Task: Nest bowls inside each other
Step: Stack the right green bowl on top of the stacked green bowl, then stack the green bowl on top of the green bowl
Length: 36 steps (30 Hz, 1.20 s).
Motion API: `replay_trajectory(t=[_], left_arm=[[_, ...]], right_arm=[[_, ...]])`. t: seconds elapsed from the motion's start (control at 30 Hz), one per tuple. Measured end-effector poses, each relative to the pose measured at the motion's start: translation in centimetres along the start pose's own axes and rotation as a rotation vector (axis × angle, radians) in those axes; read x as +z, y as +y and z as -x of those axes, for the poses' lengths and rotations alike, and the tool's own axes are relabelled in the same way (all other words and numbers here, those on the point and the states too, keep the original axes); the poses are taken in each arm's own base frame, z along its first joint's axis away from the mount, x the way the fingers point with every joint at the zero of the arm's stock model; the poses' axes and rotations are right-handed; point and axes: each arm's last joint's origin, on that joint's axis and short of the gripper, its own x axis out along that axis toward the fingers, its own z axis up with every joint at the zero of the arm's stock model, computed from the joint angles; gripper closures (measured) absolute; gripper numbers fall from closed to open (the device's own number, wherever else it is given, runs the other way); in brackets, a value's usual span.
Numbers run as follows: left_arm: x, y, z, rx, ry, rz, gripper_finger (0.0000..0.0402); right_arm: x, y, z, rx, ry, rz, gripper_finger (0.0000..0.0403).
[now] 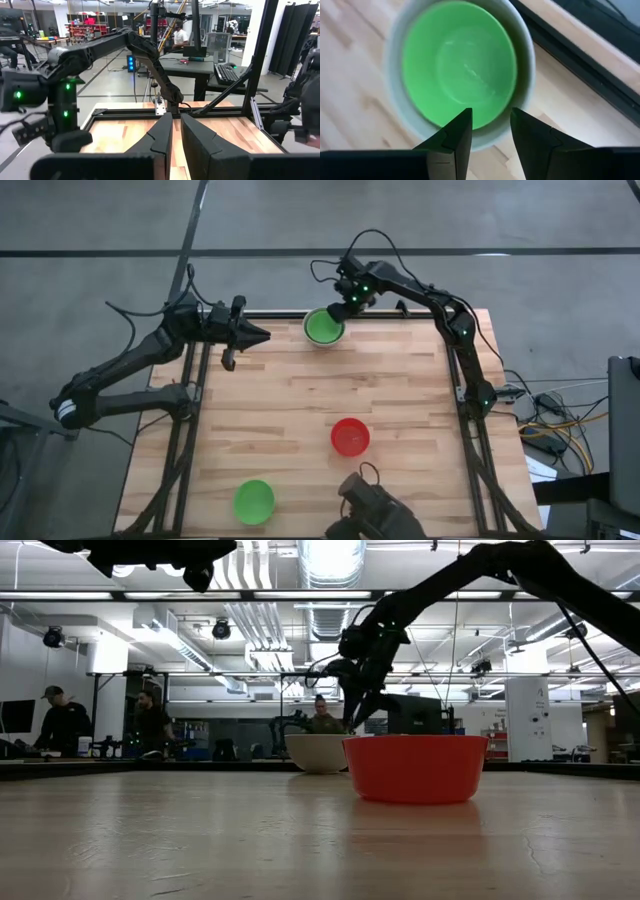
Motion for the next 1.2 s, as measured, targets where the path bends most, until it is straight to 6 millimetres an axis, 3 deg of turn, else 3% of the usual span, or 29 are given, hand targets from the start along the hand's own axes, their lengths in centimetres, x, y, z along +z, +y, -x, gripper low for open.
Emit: replay_trajectory(t=[0.3,0.63,0.9,1.2], left_arm=[[0.0,0.0,0.0,0.0,0.0,0.0,0.0358],[0.0,0.0,0.0,0.0,0.0,0.0,0.0358],[0.0,0.0,0.0,0.0,0.0,0.0,0.0358],[0.0,0.0,0.0,0.0,0.0,0.0,0.0358]], right_arm=[[-0.3,2.9,3.5,0.058,-0.092,0.115,0.0281],[-1.5,6.3,8.7,0.108,-0.241,0.234,0.0284],[-3.7,8.9,11.9,0.172,-0.392,0.348,0.0283],[-8.1,9.4,13.5,0.248,-0.542,0.41,0.028]])
